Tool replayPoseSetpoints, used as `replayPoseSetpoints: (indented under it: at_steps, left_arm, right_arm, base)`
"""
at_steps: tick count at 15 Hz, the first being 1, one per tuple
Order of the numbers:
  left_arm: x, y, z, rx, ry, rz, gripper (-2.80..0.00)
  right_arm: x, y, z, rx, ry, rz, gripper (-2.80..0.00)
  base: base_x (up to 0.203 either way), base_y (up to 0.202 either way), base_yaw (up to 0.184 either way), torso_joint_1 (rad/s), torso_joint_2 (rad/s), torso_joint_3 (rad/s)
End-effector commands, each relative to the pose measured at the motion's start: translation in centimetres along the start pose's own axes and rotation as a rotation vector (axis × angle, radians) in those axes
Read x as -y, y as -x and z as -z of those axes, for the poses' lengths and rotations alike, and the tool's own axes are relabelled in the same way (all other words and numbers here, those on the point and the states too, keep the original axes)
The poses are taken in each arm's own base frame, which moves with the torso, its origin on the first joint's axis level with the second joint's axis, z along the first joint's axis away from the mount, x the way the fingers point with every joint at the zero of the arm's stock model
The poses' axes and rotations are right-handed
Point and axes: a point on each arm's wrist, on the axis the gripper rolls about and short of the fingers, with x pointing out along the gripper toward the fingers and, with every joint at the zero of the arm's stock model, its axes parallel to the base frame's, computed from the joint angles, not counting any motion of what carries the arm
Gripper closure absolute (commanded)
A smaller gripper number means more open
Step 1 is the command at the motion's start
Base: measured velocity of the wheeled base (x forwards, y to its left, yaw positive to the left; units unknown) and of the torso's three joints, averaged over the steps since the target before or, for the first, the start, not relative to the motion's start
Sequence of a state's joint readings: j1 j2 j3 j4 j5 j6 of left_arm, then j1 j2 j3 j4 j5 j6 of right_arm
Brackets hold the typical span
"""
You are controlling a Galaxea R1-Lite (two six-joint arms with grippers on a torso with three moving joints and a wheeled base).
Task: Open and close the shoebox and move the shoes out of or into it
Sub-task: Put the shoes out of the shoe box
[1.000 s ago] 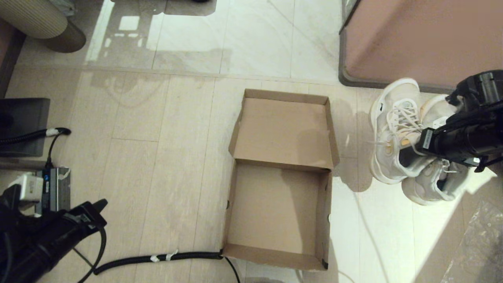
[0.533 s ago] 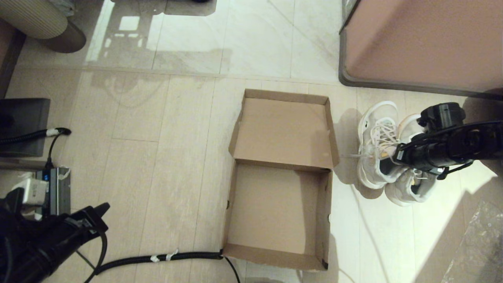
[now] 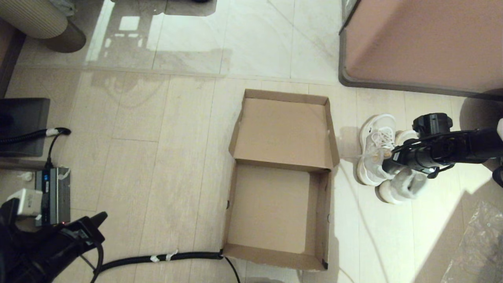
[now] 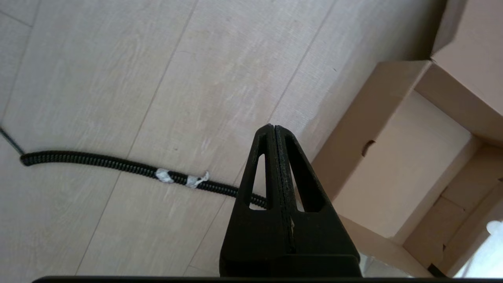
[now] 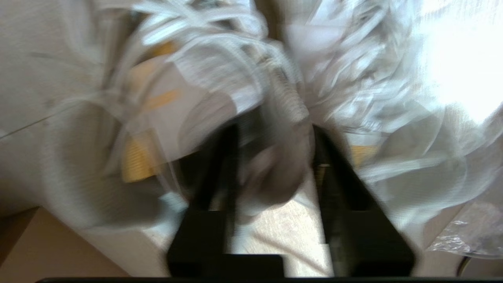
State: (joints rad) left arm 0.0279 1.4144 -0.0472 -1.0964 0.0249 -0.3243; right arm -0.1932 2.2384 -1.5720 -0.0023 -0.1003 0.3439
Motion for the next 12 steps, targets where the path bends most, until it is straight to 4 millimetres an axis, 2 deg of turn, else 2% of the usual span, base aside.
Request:
replayPoseSetpoints:
  at_steps: [1, 4, 6, 8, 10, 12]
  left_arm:
    - [0.0, 0.4, 0.0, 0.01, 0.003, 0.001, 0.0]
    - [-0.1, 0.4, 0.0, 0.011, 0.005, 0.0, 0.0]
    - [-0.1, 0.4, 0.1, 0.008, 0.013, -0.001, 0.0]
    - [0.0, 0.3, -0.1, 0.012, 0.013, 0.0, 0.0]
    - [0.0, 0.3, -0.1, 0.016, 0.013, 0.001, 0.0]
    - [0.0, 0.6, -0.3, 0.028, 0.014, 0.006, 0.0]
  right_arm:
    - [0.2, -0.9, 0.5, -0.02, -0.001, 0.009, -2.8]
    - [0.3, 0.3, 0.2, -0.011, -0.002, 0.008, -2.8]
    - [0.4, 2.6, -0.2, 0.002, -0.004, 0.003, -2.8]
    - [1.0, 4.8, 1.1, -0.041, 0.003, 0.018, -2.8]
    - [1.2, 4.7, 2.1, -0.042, 0.007, 0.038, -2.8]
    - [1.2, 3.1, 2.5, -0.043, 0.029, 0.078, -2.8]
  base:
    - [0.0, 0.0, 0.0, 0.0, 0.0, 0.0]
    - [0.0, 0.0, 0.0, 0.0, 0.0, 0.0]
    - [0.0, 0.0, 0.0, 0.0, 0.0, 0.0]
    - [0.0, 0.0, 0.0, 0.0, 0.0, 0.0]
    - [0.0, 0.0, 0.0, 0.0, 0.0, 0.0]
    - [0.0, 0.0, 0.0, 0.0, 0.0, 0.0]
